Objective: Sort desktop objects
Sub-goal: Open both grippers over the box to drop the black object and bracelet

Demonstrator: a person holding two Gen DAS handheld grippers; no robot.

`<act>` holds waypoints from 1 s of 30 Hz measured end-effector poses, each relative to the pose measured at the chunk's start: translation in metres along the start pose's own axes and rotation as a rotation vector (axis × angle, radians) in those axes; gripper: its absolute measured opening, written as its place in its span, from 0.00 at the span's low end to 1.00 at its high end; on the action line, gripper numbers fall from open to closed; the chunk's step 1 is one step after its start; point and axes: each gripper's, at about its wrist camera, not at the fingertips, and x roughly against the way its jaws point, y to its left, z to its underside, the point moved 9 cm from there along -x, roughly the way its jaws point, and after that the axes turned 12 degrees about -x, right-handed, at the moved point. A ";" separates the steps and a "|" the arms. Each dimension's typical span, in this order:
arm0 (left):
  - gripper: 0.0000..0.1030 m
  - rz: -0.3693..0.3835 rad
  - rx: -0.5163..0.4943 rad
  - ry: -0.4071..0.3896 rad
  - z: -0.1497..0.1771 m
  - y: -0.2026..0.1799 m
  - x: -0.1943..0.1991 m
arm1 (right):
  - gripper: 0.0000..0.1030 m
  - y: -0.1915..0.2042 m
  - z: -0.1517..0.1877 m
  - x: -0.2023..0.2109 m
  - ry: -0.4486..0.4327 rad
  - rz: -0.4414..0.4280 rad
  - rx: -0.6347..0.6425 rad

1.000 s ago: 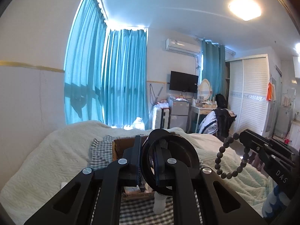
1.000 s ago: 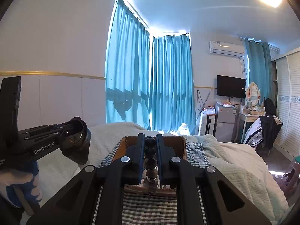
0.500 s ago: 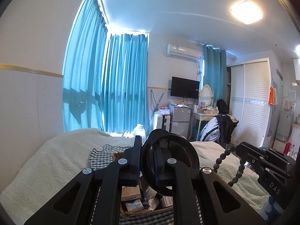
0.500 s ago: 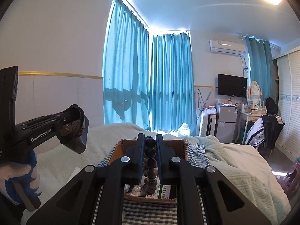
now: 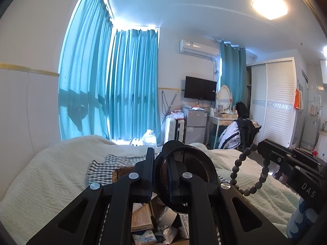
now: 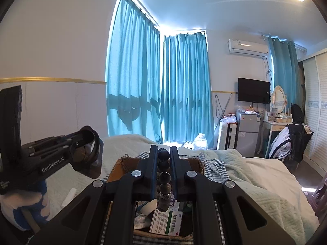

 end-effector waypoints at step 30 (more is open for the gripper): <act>0.86 0.039 0.046 0.332 0.119 -0.015 -0.123 | 0.56 -0.071 0.096 -0.146 0.205 0.106 -0.074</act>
